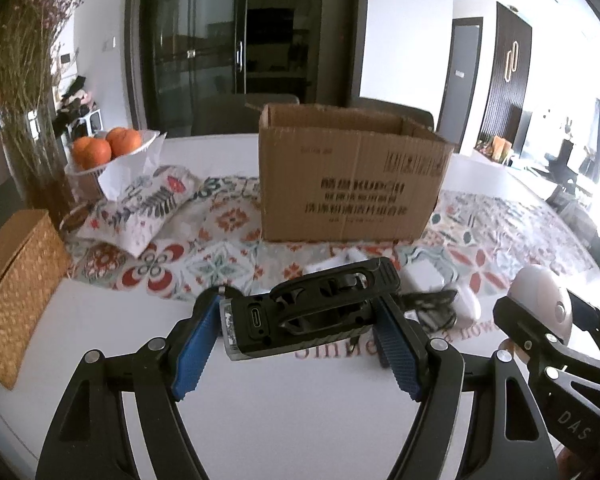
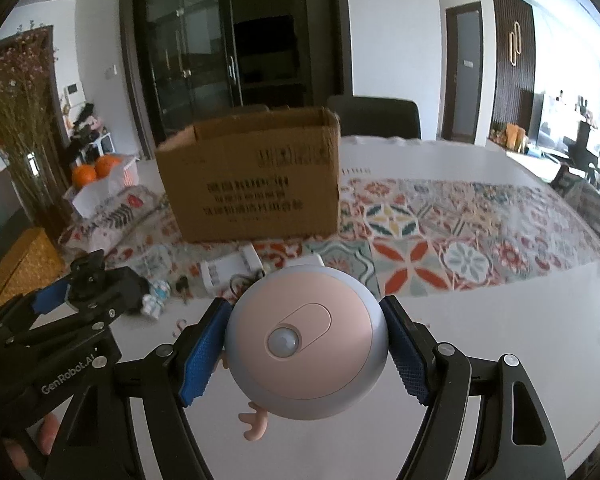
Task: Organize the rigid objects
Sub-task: 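Lift both held objects and carry them over the open cardboard box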
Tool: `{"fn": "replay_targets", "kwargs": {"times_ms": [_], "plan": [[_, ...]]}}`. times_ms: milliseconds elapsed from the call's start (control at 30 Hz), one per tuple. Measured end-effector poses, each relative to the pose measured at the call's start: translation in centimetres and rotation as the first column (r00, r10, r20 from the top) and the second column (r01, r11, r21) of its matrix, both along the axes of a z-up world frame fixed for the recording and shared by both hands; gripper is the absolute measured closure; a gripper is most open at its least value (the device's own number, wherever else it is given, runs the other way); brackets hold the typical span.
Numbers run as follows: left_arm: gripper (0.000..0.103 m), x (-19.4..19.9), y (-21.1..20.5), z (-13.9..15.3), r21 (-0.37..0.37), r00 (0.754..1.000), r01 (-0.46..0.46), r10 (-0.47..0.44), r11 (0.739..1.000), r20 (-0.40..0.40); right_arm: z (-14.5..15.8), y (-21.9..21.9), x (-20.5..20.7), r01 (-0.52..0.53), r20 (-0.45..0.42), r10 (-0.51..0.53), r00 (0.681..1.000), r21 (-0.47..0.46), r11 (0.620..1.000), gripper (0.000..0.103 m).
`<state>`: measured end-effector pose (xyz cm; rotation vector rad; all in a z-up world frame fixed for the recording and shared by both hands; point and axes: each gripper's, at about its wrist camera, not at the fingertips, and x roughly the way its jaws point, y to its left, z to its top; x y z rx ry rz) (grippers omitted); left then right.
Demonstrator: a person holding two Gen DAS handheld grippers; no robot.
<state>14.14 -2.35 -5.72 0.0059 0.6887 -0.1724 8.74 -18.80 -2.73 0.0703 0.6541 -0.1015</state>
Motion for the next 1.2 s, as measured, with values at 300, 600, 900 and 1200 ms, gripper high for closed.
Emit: {"fn": "replay_targets", "kwargs": {"times_ms": [300,600,900,1200], "plan": [[0.027,1.8,-0.1,3.0,0.011,0.999,0.030,-0.031,0.999,0.045,2.6,0.2,1.9,-0.017,0.057,0.017,0.998,0.004,1.000,0.027],[0.027,4.6,-0.4,5.6,0.031,0.995,0.069,-0.071,0.997,0.067,5.9,-0.1,4.8,-0.009,0.111,0.013,0.994,-0.037,0.999,0.027],[0.027,7.7,-0.8,8.5,0.051,0.992,0.096,-0.100,0.994,0.081,8.5,0.0,7.9,-0.037,0.128,0.045,0.991,-0.063,0.997,0.027],[0.027,10.9,-1.6,10.7,0.059,0.987,0.143,-0.147,0.988,0.070,10.5,-1.0,11.8,-0.068,0.096,0.071,0.993,-0.030,0.997,0.027]]}}
